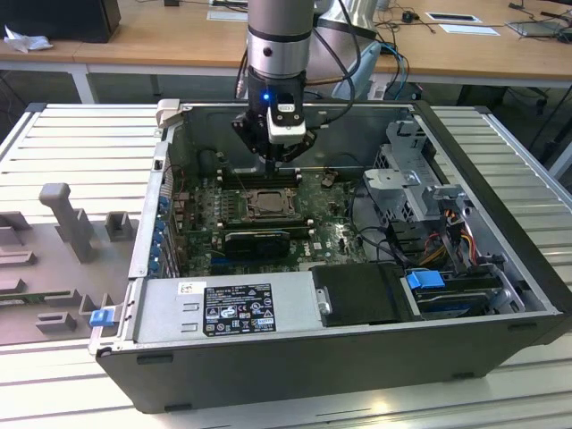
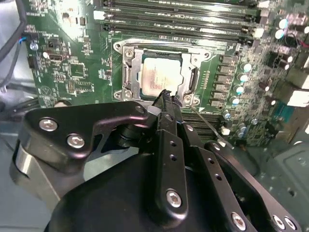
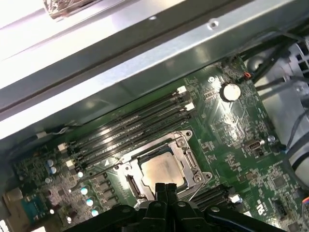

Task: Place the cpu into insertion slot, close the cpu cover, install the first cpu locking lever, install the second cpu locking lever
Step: 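Install the first cpu locking lever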

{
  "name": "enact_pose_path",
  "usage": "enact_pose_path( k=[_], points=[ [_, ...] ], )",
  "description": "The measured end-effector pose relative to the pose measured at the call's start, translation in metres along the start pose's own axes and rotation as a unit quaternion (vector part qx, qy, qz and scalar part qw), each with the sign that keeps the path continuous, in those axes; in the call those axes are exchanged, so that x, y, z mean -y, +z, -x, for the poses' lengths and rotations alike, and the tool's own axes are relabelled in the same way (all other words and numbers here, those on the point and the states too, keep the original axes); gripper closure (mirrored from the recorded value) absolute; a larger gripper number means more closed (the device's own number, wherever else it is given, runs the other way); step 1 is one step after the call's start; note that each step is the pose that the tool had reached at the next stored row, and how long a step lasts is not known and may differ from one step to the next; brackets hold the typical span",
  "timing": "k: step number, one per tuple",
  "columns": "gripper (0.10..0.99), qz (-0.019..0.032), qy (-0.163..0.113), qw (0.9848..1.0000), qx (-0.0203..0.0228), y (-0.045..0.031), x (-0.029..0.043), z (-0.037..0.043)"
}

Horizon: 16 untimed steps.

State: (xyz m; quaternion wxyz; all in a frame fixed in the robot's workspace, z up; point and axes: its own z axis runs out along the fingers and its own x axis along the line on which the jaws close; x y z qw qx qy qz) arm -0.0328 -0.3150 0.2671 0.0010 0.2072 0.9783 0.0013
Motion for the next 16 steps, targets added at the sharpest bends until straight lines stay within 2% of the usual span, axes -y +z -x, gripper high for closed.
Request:
enact_pose_path(
  k=[5, 10, 15, 16],
  points=[
    [0.980, 0.0001, -0.035, 0.9994, -0.0001, 0.0000, 0.0000, 0.0000],
    [0.980, 0.0002, -0.086, 0.9963, -0.0003, 0.0000, 0.0000, 0.0000],
    [0.980, 0.0002, -0.139, 0.9903, -0.0004, 0.0004, 0.0000, 0.0000],
    [0.980, 0.0002, -0.158, 0.9875, -0.0004, 0.0007, 0.0000, 0.0000]
  ],
)
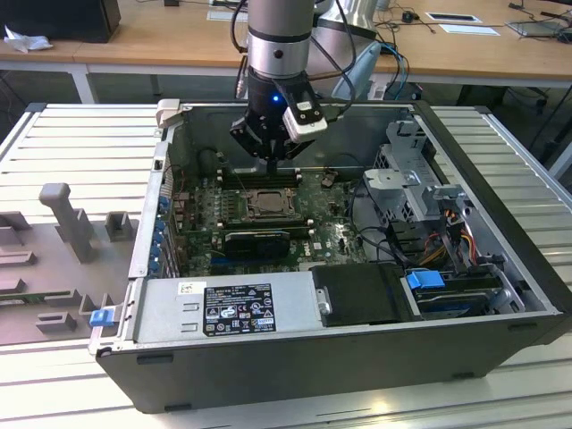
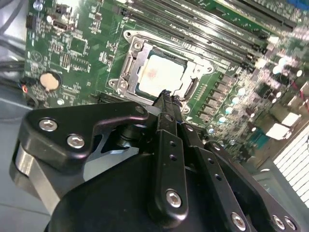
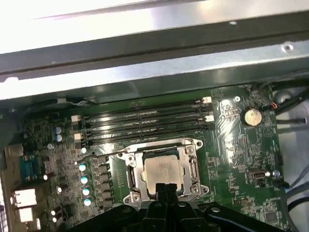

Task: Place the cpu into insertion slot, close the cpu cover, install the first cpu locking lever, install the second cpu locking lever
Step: 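Install the first cpu locking lever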

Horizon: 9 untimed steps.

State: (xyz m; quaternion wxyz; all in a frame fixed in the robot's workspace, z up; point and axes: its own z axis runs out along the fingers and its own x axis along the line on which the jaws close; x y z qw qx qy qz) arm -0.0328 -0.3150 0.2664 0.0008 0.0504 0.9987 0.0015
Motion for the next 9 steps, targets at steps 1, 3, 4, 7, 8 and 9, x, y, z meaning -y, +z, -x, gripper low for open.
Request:
enact_pose_path(
  k=[1, 3, 4, 7, 8, 9],
  points=[
    [0.980, 0.0000, -0.015, 0.9999, -0.0001, 0.0002, 0.0000, 0.0000],
    [0.980, 0.0001, -0.033, 0.9995, -0.0001, 0.0006, 0.0000, 0.0000],
    [0.980, 0.0003, -0.044, 0.9990, -0.0001, 0.0008, 0.0000, 0.0000],
    [0.980, 0.0045, -0.050, 0.9987, -0.0002, 0.0011, 0.0006, -0.0055],
    [0.980, 0.0053, -0.051, 0.9987, -0.0002, 0.0012, 0.0009, -0.0081],
    [0.980, 0.0061, -0.051, 0.9987, -0.0002, 0.0015, 0.0012, -0.0118]
  ],
)
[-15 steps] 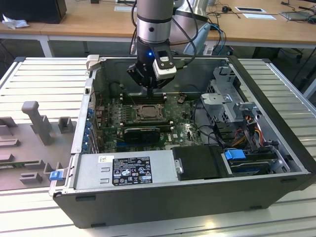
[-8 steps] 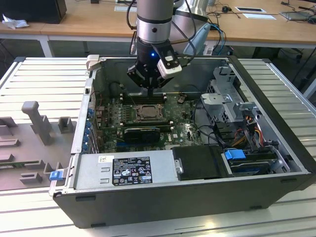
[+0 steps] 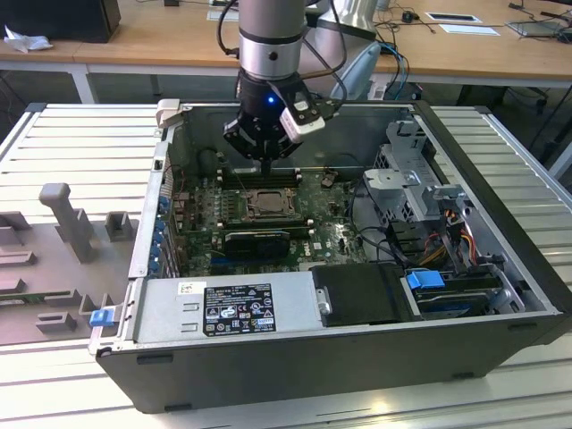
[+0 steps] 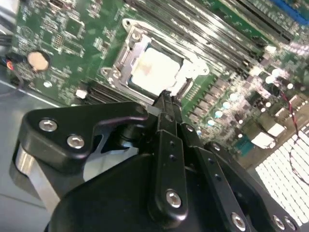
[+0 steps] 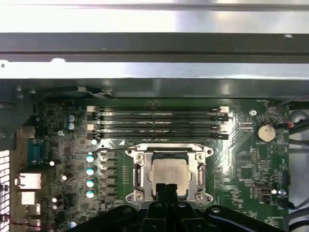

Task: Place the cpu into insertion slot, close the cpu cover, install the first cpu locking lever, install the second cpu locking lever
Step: 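Install the first cpu locking lever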

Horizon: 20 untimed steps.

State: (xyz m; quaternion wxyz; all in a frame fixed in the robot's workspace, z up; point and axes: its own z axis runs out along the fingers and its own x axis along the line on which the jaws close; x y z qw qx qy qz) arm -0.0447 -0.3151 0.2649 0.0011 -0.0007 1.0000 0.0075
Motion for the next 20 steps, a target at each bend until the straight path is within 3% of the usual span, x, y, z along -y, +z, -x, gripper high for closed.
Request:
enact_pose_path(
  k=[5, 10, 14, 17, 20],
  points=[
    [0.980, 0.0002, -0.003, 1.0000, 0.0001, 0.0004, 0.0000, -0.0099],
    [0.980, 0.0016, -0.007, 1.0000, 0.0000, 0.0014, 0.0000, -0.0258],
    [0.980, 0.0044, -0.008, 1.0000, 0.0004, 0.0029, 0.0000, -0.0492],
    [0.980, 0.0057, -0.008, 1.0000, 0.0006, 0.0045, -0.0005, -0.0615],
    [0.980, 0.0075, -0.008, 0.9999, 0.0005, 0.0064, -0.0039, -0.0667]
  ],
)
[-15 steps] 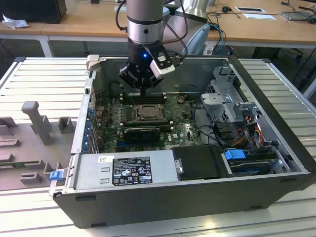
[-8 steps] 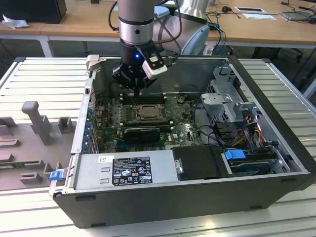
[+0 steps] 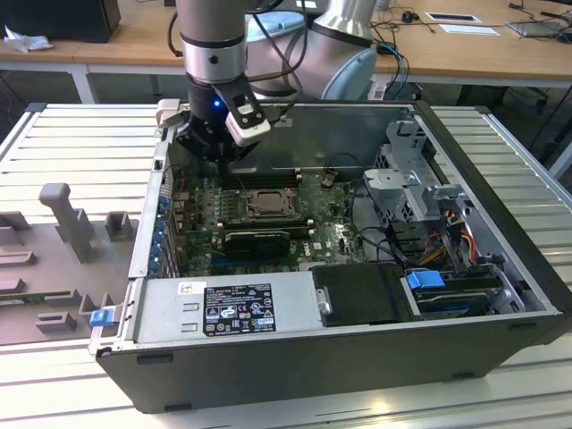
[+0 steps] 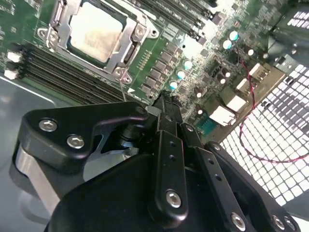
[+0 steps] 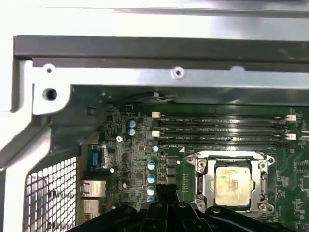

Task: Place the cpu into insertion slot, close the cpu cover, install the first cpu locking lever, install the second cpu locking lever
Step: 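Install the first cpu locking lever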

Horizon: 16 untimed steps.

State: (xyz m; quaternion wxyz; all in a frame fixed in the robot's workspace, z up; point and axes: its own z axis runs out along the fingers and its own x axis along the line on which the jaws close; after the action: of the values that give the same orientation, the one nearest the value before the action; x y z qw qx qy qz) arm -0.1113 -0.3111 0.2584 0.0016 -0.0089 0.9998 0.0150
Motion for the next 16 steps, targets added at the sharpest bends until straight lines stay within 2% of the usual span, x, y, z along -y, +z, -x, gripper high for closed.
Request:
enact_pose_path(
  k=[3, 5, 13, 14, 16],
  points=[
    [0.980, 0.0011, 0.000, 1.0000, 0.0000, 0.0024, -0.0104, -0.0004],
    [0.980, 0.0012, 0.000, 1.0000, 0.0001, 0.0029, -0.0149, -0.0004],
    [0.980, 0.0012, -0.002, 1.0000, 0.0000, 0.0040, -0.0271, 0.0007],
    [0.980, 0.0012, -0.002, 1.0000, -0.0001, 0.0040, -0.0274, 0.0021],
    [0.980, 0.0013, -0.002, 1.0000, 0.0000, 0.0041, -0.0277, 0.0118]
  ],
)
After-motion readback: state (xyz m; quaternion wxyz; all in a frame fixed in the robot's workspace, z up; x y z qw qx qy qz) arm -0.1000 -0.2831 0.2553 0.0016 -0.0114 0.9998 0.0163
